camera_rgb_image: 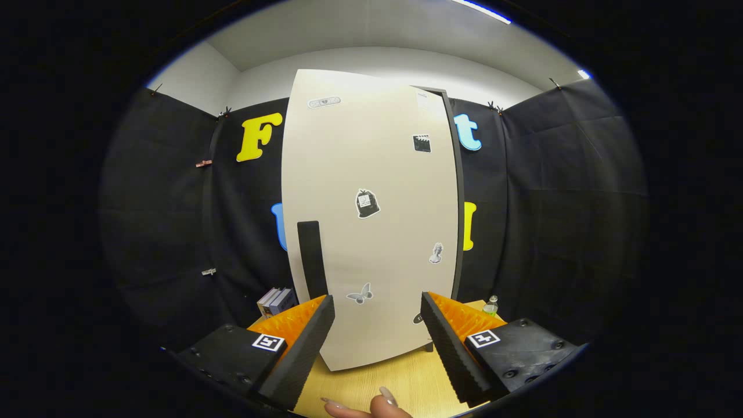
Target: Open the shoe cabinet door, grab the shoes and put them into the shoe cabinet, then close the shoe cabinet door.
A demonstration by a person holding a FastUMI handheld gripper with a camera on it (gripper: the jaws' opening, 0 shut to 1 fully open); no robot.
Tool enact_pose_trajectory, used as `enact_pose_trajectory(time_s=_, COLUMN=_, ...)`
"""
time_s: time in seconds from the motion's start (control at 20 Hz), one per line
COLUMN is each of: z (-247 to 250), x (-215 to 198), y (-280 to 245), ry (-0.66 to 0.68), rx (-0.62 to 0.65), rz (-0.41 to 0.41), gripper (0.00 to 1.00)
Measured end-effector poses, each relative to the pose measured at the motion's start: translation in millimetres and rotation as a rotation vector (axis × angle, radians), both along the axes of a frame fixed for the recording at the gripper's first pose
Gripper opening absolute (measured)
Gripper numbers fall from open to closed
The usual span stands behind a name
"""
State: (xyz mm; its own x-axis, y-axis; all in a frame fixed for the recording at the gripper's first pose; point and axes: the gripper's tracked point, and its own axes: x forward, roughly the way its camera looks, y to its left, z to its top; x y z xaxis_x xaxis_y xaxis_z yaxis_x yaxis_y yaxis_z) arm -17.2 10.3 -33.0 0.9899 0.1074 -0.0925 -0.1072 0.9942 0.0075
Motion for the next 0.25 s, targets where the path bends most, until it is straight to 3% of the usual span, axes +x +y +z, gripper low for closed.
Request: enact_pose_trajectory(time_s=0.25, z=2.4, x=2.4, y=5.4, ry=-0.016, rx=-0.006, rz=0.005, gripper=0.98)
